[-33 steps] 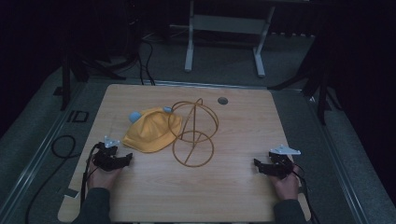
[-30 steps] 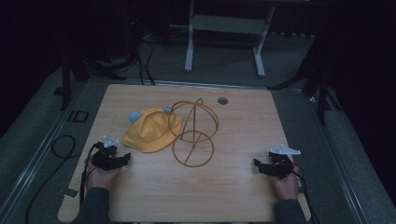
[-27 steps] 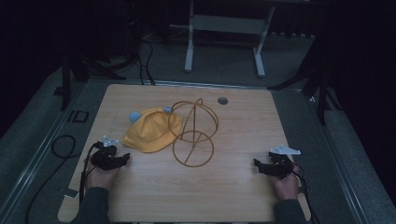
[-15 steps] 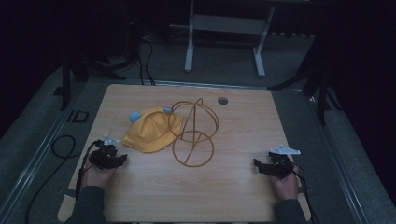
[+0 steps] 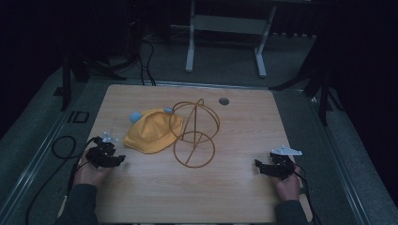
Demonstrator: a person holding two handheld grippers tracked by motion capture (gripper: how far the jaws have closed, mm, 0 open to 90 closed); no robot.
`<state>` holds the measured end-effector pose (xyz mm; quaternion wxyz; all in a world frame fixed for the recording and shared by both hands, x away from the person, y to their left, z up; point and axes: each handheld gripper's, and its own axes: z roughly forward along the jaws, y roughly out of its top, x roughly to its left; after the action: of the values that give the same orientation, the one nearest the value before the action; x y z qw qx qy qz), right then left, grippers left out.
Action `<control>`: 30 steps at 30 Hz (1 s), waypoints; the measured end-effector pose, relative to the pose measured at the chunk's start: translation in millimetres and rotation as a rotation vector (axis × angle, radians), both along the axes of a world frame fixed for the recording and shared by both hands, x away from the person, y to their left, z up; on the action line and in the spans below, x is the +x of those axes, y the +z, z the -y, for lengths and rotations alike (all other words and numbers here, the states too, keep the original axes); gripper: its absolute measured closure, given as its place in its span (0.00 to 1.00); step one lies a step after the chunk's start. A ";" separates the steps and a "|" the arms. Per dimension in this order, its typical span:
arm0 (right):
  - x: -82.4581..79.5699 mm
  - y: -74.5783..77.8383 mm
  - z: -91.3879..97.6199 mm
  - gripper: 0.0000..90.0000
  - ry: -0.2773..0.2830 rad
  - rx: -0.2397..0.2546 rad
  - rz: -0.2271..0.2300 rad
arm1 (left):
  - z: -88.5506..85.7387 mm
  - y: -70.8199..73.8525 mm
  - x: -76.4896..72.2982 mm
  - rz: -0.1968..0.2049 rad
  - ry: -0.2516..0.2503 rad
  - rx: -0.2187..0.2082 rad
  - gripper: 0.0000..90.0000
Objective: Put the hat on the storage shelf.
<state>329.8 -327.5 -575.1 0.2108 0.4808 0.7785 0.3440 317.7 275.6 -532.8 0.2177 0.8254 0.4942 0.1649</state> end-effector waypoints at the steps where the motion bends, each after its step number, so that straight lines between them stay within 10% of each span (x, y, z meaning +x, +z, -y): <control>1: 0.0 0.0 0.0 0.25 0.000 0.000 0.000 | 0.0 1.3 0.4 -0.002 -0.006 0.001 0.55; 30: 0.0 0.0 -0.1 0.25 0.000 0.000 0.000 | -10.9 35.7 9.7 -0.026 -0.141 0.001 0.67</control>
<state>329.8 -327.4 -575.1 0.2108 0.4806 0.7785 0.3442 327.3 286.5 -497.1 0.2221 0.8602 0.4377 0.1386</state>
